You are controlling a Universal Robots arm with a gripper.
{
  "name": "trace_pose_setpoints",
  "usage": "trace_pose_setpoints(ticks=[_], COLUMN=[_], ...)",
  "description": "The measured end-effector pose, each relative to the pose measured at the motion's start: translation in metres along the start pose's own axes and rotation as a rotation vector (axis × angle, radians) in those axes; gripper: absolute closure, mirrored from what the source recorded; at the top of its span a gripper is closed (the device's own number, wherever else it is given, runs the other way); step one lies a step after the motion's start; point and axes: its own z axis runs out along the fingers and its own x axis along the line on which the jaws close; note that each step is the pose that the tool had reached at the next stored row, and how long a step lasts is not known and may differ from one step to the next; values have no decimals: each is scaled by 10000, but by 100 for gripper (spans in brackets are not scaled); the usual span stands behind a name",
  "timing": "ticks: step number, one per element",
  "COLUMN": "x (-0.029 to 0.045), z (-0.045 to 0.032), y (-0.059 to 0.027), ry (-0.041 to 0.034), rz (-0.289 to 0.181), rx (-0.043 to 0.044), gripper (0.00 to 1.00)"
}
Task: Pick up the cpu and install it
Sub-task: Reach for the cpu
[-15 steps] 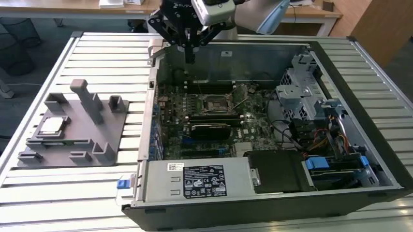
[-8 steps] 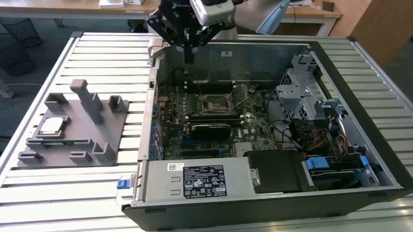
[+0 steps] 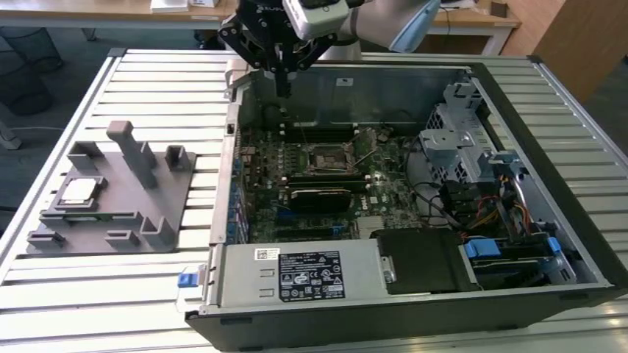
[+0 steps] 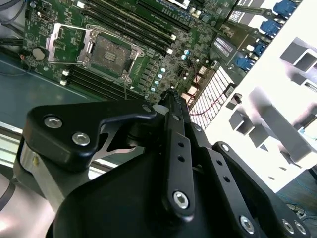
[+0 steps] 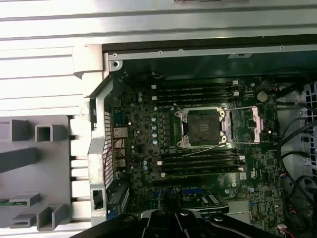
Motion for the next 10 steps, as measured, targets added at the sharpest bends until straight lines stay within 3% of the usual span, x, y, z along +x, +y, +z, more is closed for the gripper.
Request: trace_pose_setpoints(ticks=[10], x=[59], z=[2], y=[-5], ry=[0], rz=[1], rx=[0], gripper=[89])
